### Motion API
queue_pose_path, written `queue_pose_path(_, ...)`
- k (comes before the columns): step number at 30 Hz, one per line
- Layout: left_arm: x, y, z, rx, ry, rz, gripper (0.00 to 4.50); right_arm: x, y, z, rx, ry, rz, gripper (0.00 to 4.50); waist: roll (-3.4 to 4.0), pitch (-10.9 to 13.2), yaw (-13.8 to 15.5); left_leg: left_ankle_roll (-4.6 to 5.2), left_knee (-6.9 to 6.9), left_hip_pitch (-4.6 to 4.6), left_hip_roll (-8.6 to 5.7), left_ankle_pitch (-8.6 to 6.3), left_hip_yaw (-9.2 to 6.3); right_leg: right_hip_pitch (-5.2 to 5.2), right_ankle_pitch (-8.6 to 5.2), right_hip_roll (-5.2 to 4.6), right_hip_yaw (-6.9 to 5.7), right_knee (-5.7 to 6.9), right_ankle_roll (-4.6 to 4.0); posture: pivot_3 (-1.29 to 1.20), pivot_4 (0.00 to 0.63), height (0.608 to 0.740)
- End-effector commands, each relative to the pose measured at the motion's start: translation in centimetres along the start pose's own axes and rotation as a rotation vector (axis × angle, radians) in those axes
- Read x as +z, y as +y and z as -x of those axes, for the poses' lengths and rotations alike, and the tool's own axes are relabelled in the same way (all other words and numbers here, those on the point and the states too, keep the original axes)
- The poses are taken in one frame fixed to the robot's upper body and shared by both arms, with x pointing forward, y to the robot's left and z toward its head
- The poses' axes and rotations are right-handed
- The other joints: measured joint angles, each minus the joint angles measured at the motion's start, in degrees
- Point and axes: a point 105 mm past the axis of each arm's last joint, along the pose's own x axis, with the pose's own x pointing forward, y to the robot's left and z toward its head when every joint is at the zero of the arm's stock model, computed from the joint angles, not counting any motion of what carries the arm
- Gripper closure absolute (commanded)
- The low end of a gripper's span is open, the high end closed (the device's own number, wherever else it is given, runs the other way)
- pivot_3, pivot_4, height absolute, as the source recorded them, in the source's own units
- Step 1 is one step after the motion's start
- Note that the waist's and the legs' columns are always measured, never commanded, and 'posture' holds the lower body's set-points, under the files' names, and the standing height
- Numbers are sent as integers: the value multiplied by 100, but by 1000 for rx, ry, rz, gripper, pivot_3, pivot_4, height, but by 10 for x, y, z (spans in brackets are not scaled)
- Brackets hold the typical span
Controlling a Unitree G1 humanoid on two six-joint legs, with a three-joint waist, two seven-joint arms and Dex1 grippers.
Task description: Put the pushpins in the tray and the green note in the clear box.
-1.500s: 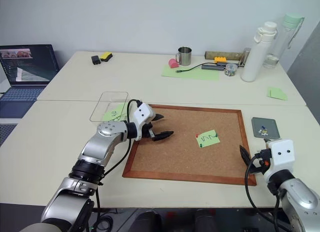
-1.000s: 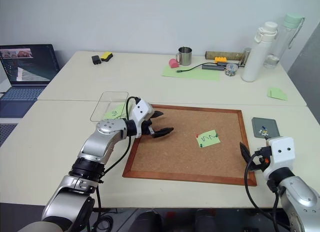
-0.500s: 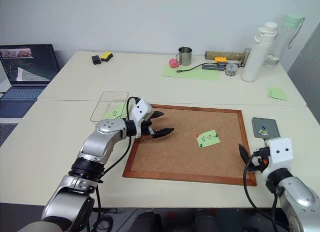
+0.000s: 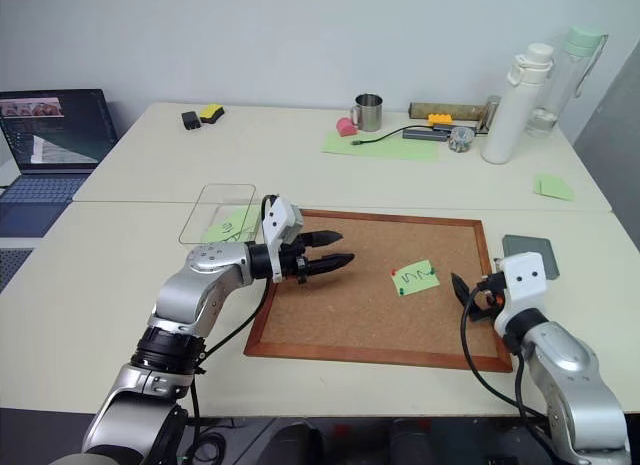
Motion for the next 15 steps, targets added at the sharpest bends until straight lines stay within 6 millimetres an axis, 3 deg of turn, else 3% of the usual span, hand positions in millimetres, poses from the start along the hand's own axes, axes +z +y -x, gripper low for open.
queue_pose_path(1, 7, -5, -5, -10, -23, -40, 2797, 7, 5, -8, 13, -40, 12, 0, 0, 0, 6, 0, 0, 0, 0, 0, 0, 0, 0, 0, 0, 0, 0, 0, 150, 740)
queue_pose_path(10, 1, -13, -10, -19, -25, -33, 4473, 12, 18, -25, 35, -63, -11, 0, 0, 0, 2, 0, 3, 0, 1, 0, -1, -1, 0, -1, 0, 3, 0, 0, 150, 740)
queue_pose_path(15, -9, -17, -14, -27, 0, -24, 4473, 8, 23, -32, 39, -57, -12, 0, 0, 0, 3, 0, 4, -1, 3, 0, 0, -1, 0, -2, 2, 3, 0, 0, 150, 740)
